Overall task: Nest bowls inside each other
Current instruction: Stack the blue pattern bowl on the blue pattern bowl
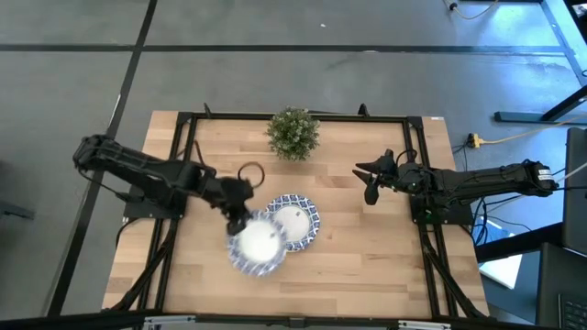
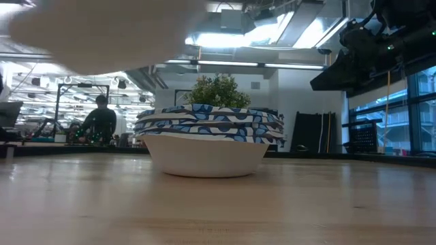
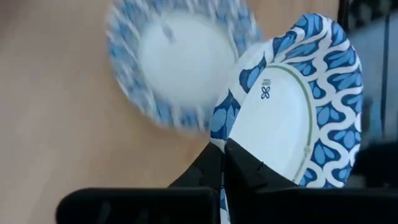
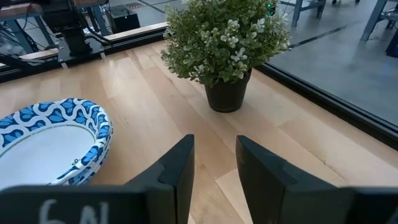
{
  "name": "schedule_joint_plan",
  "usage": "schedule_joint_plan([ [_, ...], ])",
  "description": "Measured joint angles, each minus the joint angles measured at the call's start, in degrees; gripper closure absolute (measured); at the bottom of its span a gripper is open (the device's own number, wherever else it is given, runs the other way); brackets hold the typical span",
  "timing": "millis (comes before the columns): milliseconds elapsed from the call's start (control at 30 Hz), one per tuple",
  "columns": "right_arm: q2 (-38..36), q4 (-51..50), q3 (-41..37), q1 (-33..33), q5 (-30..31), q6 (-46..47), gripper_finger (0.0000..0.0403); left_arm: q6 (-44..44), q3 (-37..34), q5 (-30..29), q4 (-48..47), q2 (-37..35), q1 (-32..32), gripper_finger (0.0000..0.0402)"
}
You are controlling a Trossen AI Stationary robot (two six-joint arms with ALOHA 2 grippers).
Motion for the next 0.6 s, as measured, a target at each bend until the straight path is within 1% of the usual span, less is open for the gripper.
schedule_joint_plan([
  [100, 0.0, 0.0, 0.0, 0.0, -0.4, 0.0, 0.0283, -1.5, 0.3, -0.9, 4.8, 0.0, 4.3, 0.0401],
  [200, 0.0, 0.0, 0.0, 0.0, -0.4, 0.0, 0.0283, -3.3, 0.3, 1.7, 7.7, 0.1, 8.3, 0.0401],
  [333, 0.0, -0.1, 0.0, 0.0, -0.5, -0.2, 0.0283, -5.2, 0.3, 3.8, 9.5, 2.3, 12.7, 0.0401],
  [467, 0.0, -0.4, 0.0, 0.0, -0.5, -1.1, 0.0283, -6.3, 0.3, 8.7, 13.7, 7.3, 16.3, 0.0401],
  [533, 0.0, -0.4, 0.0, 0.0, -0.5, -1.5, 0.0283, -6.4, 0.3, 11.4, 18.0, 10.2, 17.1, 0.0401],
  [600, 0.0, -0.5, 0.0, 0.0, -1.1, -1.4, 0.0283, -7.4, 0.3, 13.4, 20.1, 13.0, 17.6, 0.0401],
])
